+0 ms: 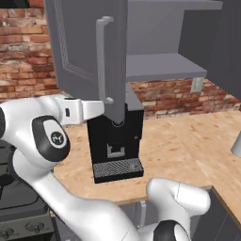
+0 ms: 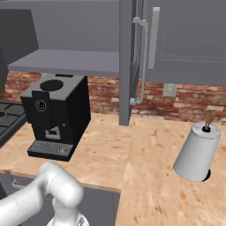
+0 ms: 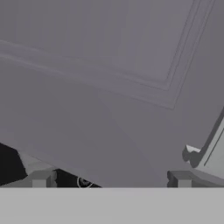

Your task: Open the cabinet. Pick the spray and place it next to the sink. Then close the cabinet.

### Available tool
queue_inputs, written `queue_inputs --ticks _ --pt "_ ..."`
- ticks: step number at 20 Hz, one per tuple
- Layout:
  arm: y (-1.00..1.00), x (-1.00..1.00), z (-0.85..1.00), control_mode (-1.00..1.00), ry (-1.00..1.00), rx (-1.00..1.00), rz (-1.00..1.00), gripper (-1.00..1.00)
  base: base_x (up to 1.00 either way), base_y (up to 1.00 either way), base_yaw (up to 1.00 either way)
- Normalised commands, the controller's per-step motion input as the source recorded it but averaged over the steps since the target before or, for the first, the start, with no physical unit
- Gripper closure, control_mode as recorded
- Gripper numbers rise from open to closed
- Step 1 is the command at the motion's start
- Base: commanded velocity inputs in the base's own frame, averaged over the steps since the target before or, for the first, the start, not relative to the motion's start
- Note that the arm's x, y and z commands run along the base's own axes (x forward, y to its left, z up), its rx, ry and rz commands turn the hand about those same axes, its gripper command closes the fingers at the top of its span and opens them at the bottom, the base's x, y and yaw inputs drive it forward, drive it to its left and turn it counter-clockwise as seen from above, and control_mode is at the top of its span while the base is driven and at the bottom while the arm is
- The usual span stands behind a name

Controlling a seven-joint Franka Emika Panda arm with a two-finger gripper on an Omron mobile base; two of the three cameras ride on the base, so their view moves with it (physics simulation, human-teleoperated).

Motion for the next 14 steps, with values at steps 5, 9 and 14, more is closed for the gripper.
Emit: queue_inputs --ticks 5,9,14 --pt "-0.99 0.38 0.14 -1.00 0.03 -0.07 0.30 -1.00 0.00 0.00 0.00" --pt "-0.88 0.37 0.08 -1.00 0.00 -0.04 0.22 -1.00 0.00 0.00 0.00" --pt "-0.75 0.33 0.02 -1.00 0.00 -0.01 0.14 -1.00 0.00 0.00 0.00"
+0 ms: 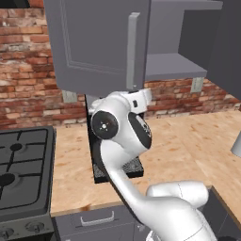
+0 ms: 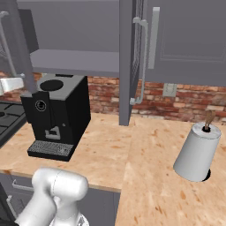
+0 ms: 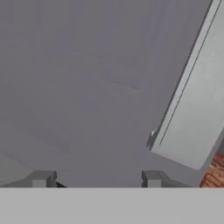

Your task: Open the cabinet. Pick the spray and place it next to the sink. Then close the cabinet.

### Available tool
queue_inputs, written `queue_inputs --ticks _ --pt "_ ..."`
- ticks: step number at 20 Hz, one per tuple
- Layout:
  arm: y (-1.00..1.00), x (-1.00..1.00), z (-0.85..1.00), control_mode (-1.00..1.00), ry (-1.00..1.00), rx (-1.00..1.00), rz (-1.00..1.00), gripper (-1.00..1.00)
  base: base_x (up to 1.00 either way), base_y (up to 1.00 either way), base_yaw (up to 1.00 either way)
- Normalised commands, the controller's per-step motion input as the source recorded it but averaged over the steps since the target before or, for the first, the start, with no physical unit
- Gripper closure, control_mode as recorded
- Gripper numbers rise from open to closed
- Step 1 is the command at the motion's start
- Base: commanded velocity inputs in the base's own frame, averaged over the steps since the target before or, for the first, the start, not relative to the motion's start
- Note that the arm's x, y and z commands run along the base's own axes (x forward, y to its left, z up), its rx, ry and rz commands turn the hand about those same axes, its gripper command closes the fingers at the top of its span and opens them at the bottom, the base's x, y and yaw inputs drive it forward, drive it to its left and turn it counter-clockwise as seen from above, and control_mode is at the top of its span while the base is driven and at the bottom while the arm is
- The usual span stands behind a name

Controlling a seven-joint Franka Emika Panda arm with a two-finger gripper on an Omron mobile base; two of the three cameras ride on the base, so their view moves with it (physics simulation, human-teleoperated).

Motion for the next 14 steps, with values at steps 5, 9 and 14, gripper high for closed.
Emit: queue_inputs --ticks 5,9,14 --pt "-0.42 0.34 0.09 -1.00 -0.11 0.00 0.01 -1.00 0.00 0.00 0.00" --pt "-0.25 0.32 0.18 -1.00 -0.14 0.00 0.00 -1.00 0.00 0.00 0.00" --pt "-0.04 0.34 0.12 -1.00 -0.10 0.00 -0.03 -1.00 0.00 0.00 0.00"
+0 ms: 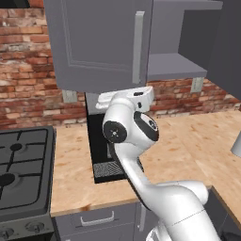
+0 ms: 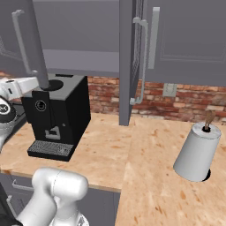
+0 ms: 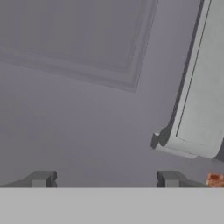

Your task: Open the cabinet. Pick the spray and place it next to the sink. Then close the cabinet.

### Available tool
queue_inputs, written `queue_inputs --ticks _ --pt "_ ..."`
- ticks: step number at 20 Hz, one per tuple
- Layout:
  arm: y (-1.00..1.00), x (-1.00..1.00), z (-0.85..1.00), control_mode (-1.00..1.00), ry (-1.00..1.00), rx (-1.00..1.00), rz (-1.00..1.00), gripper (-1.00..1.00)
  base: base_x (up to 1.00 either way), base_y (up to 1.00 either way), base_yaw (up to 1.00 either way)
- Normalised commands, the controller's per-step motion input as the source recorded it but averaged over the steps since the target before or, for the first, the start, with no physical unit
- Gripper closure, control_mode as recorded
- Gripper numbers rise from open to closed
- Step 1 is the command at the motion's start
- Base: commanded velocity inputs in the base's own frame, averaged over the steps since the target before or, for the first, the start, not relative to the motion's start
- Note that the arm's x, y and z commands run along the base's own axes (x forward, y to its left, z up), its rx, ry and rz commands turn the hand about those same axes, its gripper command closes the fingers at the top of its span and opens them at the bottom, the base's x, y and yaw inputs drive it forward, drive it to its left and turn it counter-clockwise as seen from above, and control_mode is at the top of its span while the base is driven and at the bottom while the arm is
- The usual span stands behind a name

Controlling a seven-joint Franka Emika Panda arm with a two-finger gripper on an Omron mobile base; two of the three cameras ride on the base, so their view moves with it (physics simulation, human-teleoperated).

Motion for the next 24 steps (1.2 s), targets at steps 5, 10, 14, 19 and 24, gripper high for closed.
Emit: queue_inputs --ticks 5,10,14,19,24 --pt "-0.01 0.26 0.21 -1.00 -0.09 0.01 -0.05 -1.00 0.00 0.00 0.00" --pt "-0.12 0.35 0.21 -1.00 -0.03 0.05 0.00 -1.00 0.00 0.00 0.00" --pt "-0.38 0.08 0.47 -1.00 0.00 0.08 0.01 -1.00 0.00 0.00 0.00" --pt "-0.46 0.00 0.59 -1.00 0.02 0.09 0.07 -1.00 0.00 0.00 0.00" --pt "-0.38 0.00 0.51 -1.00 0.08 0.09 0.13 -1.00 0.00 0.00 0.00"
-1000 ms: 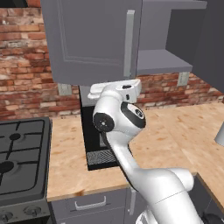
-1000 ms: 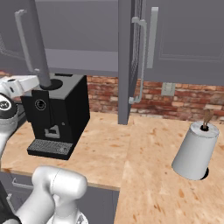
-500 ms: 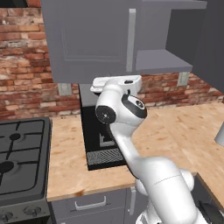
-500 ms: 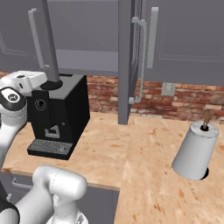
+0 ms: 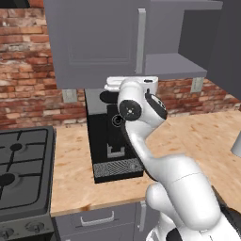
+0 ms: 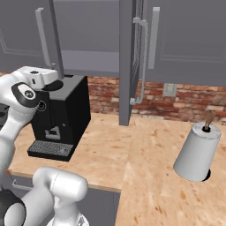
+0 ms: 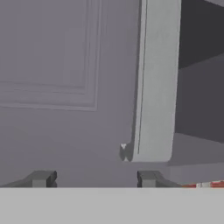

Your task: Open the cabinet. Pick the spray and place it next to the sink. Then close the cabinet.

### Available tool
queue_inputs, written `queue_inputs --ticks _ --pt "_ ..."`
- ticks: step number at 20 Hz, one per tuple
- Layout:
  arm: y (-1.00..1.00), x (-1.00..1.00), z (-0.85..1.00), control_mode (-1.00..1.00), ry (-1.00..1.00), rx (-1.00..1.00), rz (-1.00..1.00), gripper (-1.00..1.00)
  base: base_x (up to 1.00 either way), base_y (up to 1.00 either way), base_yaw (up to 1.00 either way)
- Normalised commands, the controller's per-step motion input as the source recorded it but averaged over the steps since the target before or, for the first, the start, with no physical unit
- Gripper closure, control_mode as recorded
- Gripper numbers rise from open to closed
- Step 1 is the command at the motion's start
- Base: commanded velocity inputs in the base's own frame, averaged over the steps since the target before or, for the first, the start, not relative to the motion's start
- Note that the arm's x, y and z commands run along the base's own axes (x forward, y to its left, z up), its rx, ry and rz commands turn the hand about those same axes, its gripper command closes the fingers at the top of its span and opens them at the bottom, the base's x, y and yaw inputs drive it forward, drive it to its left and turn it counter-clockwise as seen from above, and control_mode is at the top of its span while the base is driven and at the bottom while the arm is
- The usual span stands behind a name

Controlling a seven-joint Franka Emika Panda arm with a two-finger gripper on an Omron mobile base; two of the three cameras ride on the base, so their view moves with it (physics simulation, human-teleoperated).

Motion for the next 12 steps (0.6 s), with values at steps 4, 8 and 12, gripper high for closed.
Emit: queue_inputs --ticks 4,8,12 --pt "-0.41 0.14 0.57 -1.00 0.11 0.07 0.15 -1.00 0.00 0.00 0.00" --pt "-0.33 0.02 0.56 -1.00 0.11 0.08 0.12 -1.00 0.00 0.00 0.00" --pt "-0.27 0.20 0.48 -1.00 0.13 0.06 0.12 -1.00 0.00 0.00 0.00"
